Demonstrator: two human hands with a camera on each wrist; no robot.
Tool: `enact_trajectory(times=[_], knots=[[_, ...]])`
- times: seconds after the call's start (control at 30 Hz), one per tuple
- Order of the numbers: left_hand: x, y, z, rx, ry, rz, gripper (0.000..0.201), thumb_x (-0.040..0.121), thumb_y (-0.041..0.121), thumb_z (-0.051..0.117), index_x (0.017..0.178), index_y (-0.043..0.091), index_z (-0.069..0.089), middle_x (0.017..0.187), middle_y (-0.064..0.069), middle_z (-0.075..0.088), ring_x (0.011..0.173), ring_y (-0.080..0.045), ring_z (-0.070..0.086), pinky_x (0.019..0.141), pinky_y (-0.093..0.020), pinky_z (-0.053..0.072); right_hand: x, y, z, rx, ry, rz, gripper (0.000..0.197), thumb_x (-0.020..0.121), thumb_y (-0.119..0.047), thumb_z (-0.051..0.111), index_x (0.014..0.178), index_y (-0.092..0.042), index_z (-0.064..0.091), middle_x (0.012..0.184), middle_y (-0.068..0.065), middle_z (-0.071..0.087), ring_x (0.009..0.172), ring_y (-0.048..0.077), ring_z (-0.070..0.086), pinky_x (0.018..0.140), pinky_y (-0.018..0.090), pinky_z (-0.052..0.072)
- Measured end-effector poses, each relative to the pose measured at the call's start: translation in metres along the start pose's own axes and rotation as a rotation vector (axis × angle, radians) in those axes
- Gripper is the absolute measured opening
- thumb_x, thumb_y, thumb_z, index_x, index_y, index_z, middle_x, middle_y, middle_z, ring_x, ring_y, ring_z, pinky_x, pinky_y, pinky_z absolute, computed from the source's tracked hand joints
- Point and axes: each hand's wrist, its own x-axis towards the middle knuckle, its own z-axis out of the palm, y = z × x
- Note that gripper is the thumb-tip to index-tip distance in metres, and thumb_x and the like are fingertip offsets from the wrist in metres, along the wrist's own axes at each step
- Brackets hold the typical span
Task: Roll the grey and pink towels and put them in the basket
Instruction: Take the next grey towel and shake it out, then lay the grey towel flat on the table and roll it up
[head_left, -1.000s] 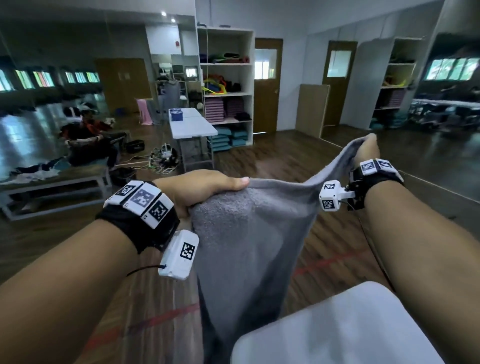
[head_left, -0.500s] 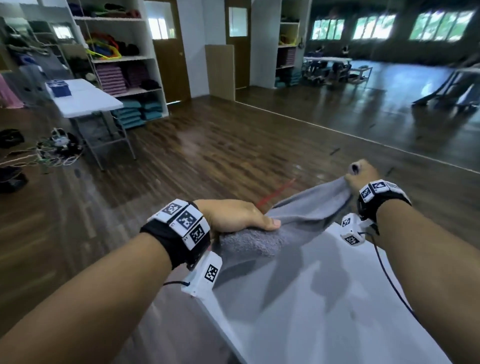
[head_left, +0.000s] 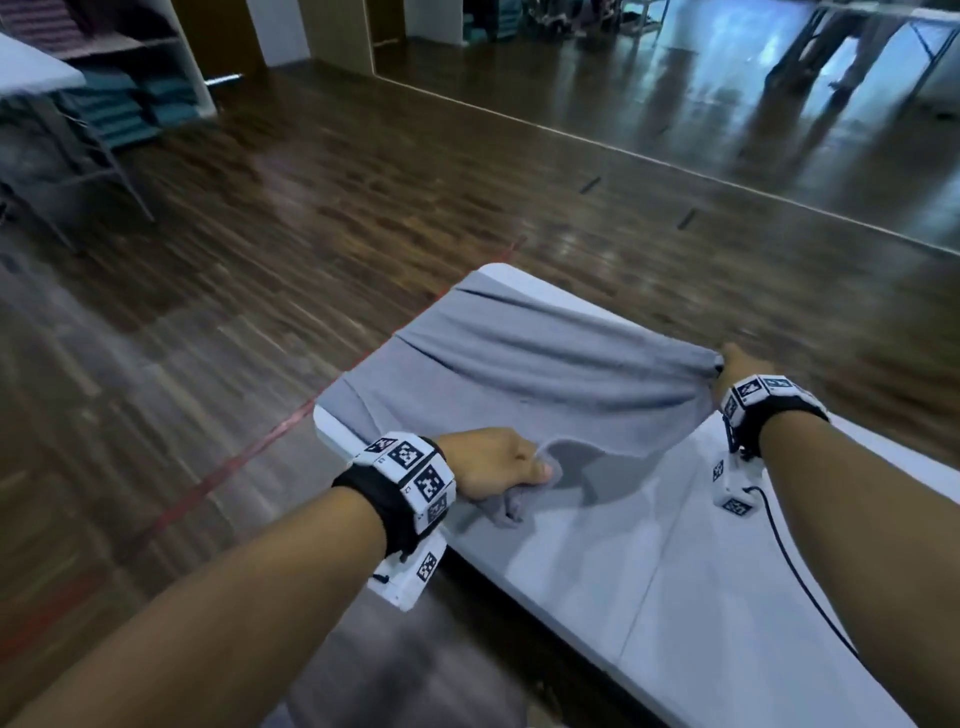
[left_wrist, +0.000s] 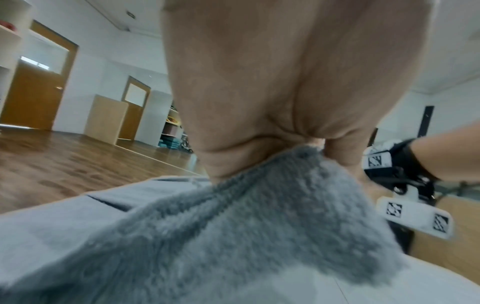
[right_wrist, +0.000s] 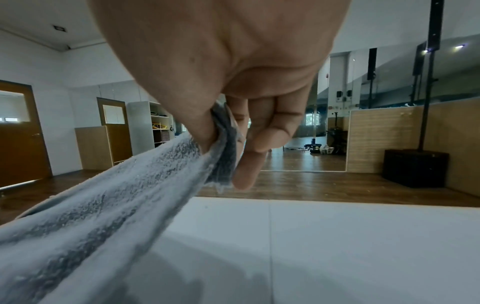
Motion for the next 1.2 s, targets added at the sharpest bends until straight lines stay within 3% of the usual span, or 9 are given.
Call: enact_trajectory(times=[0.13,0.4,0.5,0.6,0.67,0.77,0.9,1.07,1.2], knots=[[0.023,0.031,0.054,0.040,-0.054,-0.020,0.040,0.100,0.036,0.043,0.064,0.019,0.050,0.070,-0.004,0.065,0.065,-0.021,0.063,0.062,-0.025,0.046,-0.013,0.047,0.012,-0.010,-0.005,0.023,0.026,0.082,-0.012,0.059,0.101,-0.015,0.041,0.105,0.029,0.058,0.084,0.041,0.057,0.071,0.038,0.043],[0.091,0.116,0.170,0.202,-0.244,0.021,0.025,0.102,0.026,0.042,0.086,0.011,0.054,0.099,-0.014,0.066,0.081,-0.018,0.050,0.060,-0.026,0.029,-0.024,0.187,0.006,-0.011,-0.065,0.124,0.033,0.077,-0.013,0.063,0.105,-0.015,0.045,0.109,0.028,0.058,0.098,0.046,0.057,0.085,0.051,0.051],[0.122,0.158,0.221,0.197,-0.316,0.055,0.028,0.103,0.027,0.040,0.090,0.009,0.058,0.093,-0.011,0.061,0.082,-0.020,0.050,0.058,-0.021,0.028,-0.031,0.249,-0.002,-0.014,-0.033,0.207,0.035,0.082,-0.012,0.061,0.113,-0.012,0.045,0.116,0.031,0.055,0.104,0.049,0.055,0.088,0.052,0.049],[0.147,0.202,0.269,0.205,-0.327,0.086,0.038,0.103,0.033,0.038,0.113,0.005,0.061,0.114,-0.017,0.063,0.104,-0.030,0.058,0.077,-0.028,0.038,-0.036,0.306,-0.018,-0.036,0.009,0.329,0.049,0.082,-0.011,0.065,0.123,-0.007,0.039,0.127,0.032,0.050,0.115,0.052,0.050,0.092,0.056,0.045],[0.161,0.227,0.298,0.144,-0.426,0.168,0.044,0.102,0.039,0.040,0.133,0.012,0.053,0.135,-0.013,0.055,0.124,-0.029,0.050,0.096,-0.033,0.037,-0.043,0.341,-0.028,-0.102,-0.033,0.401,0.079,0.077,-0.012,0.073,0.141,-0.008,0.026,0.144,0.026,0.037,0.127,0.048,0.041,0.100,0.056,0.040],[0.178,0.251,0.324,0.138,-0.647,0.293,0.057,0.096,0.060,0.038,0.148,0.037,0.032,0.156,0.008,0.032,0.142,-0.015,0.029,0.116,-0.028,0.015,-0.057,0.378,-0.034,-0.162,-0.096,0.476,0.092,0.079,-0.013,0.070,0.151,-0.009,0.013,0.156,0.019,0.020,0.139,0.044,0.028,0.109,0.056,0.032],[0.196,0.248,0.315,0.181,-0.675,0.266,0.049,0.098,0.057,0.038,0.140,0.034,0.047,0.148,0.009,0.044,0.130,-0.009,0.040,0.107,-0.023,0.021,-0.064,0.398,-0.008,-0.182,-0.269,0.520,0.107,0.078,-0.019,0.072,0.152,-0.012,-0.004,0.158,0.021,0.000,0.143,0.045,0.009,0.112,0.061,0.022],[0.210,0.203,0.246,0.330,-0.444,0.144,0.038,0.100,0.048,0.042,0.126,0.027,0.059,0.132,0.003,0.059,0.118,-0.015,0.052,0.101,-0.026,0.034,-0.047,0.361,0.035,0.028,-0.221,0.431,0.060,0.092,-0.032,0.047,0.145,-0.013,0.025,0.149,0.017,0.026,0.135,0.043,0.028,0.109,0.055,0.029],[0.216,0.154,0.167,0.384,-0.266,0.005,0.036,0.100,0.041,0.046,0.127,0.022,0.059,0.132,-0.002,0.059,0.121,-0.023,0.054,0.101,-0.029,0.038,-0.018,0.289,0.054,0.111,-0.252,0.263,0.050,0.089,-0.038,0.042,0.133,-0.014,0.039,0.138,0.018,0.038,0.124,0.043,0.042,0.104,0.053,0.037]])
